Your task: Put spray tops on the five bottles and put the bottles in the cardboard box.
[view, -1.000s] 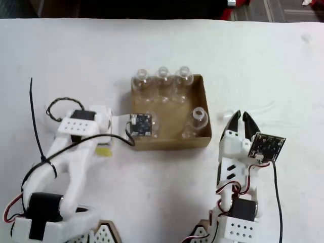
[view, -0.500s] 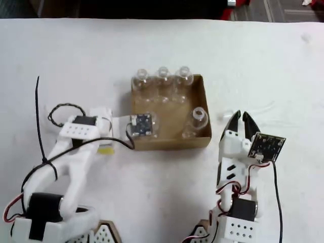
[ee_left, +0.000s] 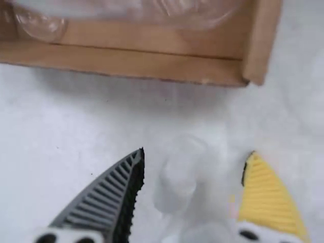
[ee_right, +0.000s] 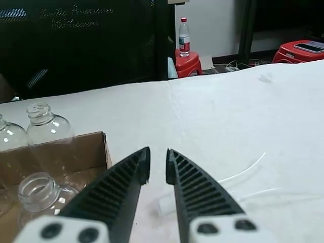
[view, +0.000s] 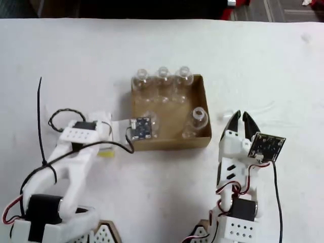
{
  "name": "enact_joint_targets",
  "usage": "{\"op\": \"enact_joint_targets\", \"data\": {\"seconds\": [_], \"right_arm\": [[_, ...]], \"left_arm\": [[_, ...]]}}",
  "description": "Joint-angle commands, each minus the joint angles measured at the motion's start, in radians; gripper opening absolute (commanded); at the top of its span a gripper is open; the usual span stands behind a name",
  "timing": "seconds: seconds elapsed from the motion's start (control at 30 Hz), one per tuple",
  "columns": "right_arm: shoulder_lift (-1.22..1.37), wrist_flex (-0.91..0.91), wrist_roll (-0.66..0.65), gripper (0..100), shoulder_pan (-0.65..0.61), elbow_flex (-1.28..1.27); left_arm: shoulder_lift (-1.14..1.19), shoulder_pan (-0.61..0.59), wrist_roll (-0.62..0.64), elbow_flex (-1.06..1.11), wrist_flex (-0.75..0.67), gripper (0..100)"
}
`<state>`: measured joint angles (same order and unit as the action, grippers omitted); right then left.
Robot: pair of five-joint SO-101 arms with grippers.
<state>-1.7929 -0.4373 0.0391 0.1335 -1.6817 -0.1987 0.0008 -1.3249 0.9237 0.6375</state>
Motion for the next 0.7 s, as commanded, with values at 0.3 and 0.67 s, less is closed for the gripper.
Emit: {"op": "enact_joint_targets", "data": {"seconds": [0.3,0.67], "right_arm": [[-0.004,0.012,-0.011,3.9,-0.007,-0.009],[-0.004,0.015,-0.011,3.9,-0.007,-0.009]], "left_arm": [[-0.005,-0.002,-0.032,0.000,-0.002,7],[-0.174,0.030,0.101,-0.157,0.281,7]]}}
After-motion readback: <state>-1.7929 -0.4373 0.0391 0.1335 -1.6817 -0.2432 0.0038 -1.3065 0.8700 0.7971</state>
